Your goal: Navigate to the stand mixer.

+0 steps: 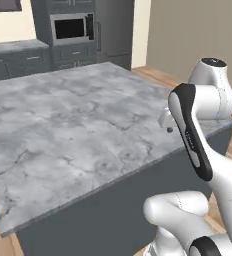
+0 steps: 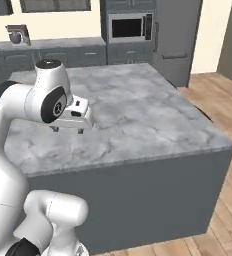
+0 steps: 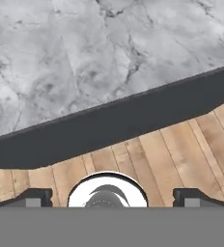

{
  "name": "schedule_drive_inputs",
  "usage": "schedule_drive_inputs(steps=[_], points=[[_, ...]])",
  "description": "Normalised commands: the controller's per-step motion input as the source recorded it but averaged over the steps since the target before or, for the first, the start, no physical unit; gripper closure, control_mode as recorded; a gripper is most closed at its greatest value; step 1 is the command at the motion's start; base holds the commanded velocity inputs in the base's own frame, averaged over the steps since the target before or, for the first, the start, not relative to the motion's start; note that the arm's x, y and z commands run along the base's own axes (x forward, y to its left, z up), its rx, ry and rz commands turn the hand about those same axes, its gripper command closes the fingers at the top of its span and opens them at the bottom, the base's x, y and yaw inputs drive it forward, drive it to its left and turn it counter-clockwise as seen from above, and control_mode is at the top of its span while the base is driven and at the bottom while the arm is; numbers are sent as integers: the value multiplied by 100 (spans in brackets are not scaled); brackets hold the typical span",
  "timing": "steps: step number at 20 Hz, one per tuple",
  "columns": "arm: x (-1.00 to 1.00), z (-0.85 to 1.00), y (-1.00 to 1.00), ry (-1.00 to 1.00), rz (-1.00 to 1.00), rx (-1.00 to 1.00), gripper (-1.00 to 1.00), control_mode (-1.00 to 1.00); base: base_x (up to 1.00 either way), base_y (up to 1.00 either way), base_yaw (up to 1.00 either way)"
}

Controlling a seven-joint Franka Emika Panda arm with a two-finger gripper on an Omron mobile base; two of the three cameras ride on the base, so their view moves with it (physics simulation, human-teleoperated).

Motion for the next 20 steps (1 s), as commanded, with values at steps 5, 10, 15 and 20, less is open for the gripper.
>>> schedule_drive_inputs(steps=[5,10,15,20], points=[[0,0,0,0,0,0,-100,100,23,0,100],[0,0,0,0,0,0,-100,100,23,0,100],[0,0,0,0,0,0,-100,100,25,3,93],[0,0,0,0,0,0,-100,100,41,78,33]])
